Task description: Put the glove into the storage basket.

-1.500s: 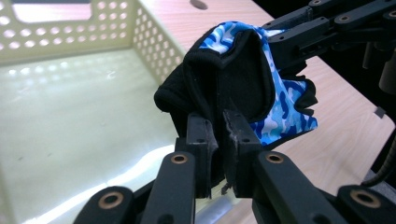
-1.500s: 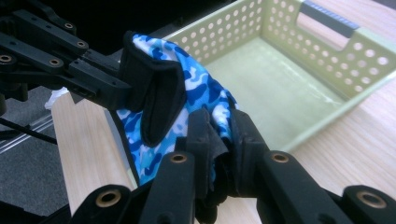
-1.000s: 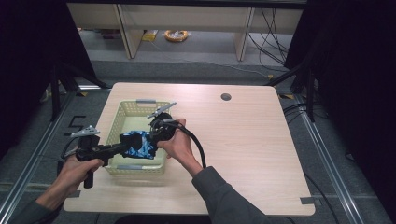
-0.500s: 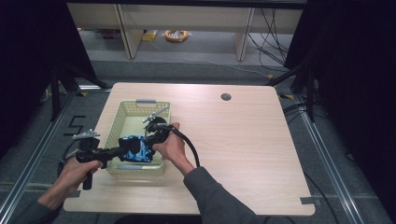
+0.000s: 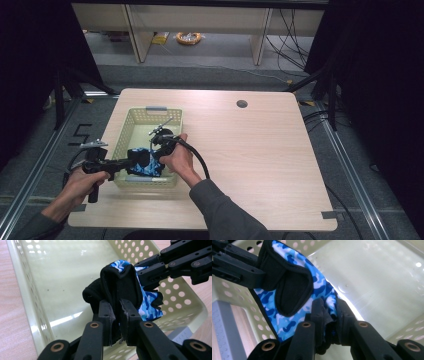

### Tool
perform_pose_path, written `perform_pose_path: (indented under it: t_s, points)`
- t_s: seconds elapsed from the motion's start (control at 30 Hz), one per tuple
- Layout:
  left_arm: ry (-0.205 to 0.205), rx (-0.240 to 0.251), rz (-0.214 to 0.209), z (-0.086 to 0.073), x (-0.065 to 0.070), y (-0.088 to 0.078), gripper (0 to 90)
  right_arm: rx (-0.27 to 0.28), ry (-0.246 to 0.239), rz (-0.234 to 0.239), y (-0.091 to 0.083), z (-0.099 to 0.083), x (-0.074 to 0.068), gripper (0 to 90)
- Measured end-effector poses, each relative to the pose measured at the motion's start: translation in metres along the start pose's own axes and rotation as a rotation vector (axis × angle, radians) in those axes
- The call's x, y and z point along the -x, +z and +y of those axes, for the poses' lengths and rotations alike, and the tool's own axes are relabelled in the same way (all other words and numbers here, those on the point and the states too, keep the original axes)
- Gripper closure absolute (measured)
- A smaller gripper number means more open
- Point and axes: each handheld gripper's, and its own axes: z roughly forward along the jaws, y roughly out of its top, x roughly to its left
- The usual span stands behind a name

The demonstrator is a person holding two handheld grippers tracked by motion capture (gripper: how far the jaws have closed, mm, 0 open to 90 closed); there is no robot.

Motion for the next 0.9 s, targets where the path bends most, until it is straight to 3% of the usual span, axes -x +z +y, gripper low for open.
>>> perform_pose_path:
  t_s: [0.2, 0.33, 0.57, 0.67, 0.83, 0.87, 0.9]
  points:
    - [-0.001, -0.013, 0.001, 0.0, -0.001, 0.002, 77.6, -0.025, -0.023, -0.03, 0.006, 0.0, -0.002, 78.4]
    - [0.002, -0.017, 0.001, 0.002, 0.001, 0.003, 75.9, -0.04, -0.032, -0.024, 0.01, 0.001, -0.003, 78.4]
    - [0.012, -0.021, 0.004, 0.006, 0.004, 0.005, 60.9, -0.071, -0.053, -0.052, 0.016, 0.002, -0.006, 78.2]
    - [0.008, -0.019, 0.03, 0.007, 0.003, 0.004, 52.1, -0.077, -0.058, -0.065, 0.018, 0.001, -0.007, 78.2]
    - [0.008, 0.013, 0.062, 0.011, 0.004, -0.002, 46.6, -0.086, -0.056, -0.07, 0.019, 0.0, -0.009, 78.2]
    - [0.03, 0.002, 0.062, 0.013, 0.003, -0.005, 45.9, -0.087, -0.062, -0.071, 0.02, 0.0, -0.01, 78.1]
    - [0.007, 0.029, 0.059, 0.014, 0.005, -0.006, 45.8, -0.09, -0.068, -0.078, 0.02, 0.0, -0.01, 78.0]
